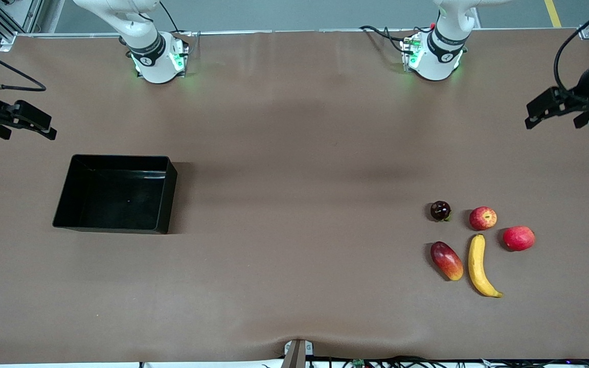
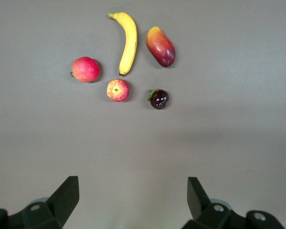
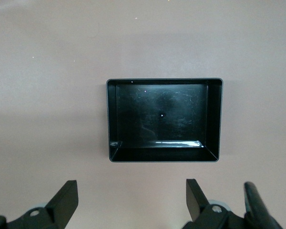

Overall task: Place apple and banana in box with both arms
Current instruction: 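Reach the right gripper to the box while the left gripper reaches the apple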

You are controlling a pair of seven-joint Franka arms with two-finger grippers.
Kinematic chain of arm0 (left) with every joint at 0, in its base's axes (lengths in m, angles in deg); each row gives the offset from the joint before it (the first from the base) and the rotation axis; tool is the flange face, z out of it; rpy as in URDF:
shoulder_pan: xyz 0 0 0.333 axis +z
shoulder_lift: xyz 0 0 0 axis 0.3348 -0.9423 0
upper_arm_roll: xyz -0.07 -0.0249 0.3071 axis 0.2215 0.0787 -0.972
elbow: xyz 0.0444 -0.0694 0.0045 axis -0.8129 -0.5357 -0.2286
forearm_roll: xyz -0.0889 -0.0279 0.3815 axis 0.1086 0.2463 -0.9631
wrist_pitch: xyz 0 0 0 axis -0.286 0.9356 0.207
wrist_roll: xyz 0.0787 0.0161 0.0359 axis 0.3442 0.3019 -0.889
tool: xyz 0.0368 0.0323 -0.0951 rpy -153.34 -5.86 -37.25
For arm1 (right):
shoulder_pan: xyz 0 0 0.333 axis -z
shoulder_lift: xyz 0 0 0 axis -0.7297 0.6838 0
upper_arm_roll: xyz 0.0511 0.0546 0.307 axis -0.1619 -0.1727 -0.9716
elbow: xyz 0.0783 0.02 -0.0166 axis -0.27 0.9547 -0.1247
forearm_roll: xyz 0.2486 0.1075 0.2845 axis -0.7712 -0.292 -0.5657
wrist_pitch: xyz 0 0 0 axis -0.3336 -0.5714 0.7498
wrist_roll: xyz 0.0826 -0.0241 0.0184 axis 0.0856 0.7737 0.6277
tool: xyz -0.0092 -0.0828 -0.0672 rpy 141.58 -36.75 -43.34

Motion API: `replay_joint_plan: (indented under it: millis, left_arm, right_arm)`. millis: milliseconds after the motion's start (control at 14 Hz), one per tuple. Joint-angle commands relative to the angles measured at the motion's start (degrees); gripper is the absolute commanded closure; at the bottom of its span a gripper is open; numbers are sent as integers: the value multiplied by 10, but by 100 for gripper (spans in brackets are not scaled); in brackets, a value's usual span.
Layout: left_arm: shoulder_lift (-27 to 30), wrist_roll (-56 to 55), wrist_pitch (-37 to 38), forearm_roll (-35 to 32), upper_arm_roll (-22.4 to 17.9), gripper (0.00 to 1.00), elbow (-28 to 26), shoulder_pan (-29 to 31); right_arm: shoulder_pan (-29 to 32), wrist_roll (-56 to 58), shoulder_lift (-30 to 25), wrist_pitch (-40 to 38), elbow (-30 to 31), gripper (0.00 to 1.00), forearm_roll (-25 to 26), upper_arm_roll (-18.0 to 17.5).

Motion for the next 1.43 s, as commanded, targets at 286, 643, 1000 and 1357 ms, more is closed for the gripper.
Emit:
replay_joint_plan:
  millis: [286,643,1000,1357]
  left_arm:
    - [-134,21,-109,-62,2,0,14,17]
    - [-151,28,-215,-74,1,0,-93,16]
    - [-182,88,-347,-96,2,0,-172,41]
    - [-226,111,-427,-97,2,0,-201,44]
  right_arm:
    - [24,-1,81,19,-3,0,-1,-3]
    - [69,1,133,35,-2,0,2,-2]
    - [96,31,179,76,10,0,104,-3]
    - [186,140,233,153,42,0,75,-5]
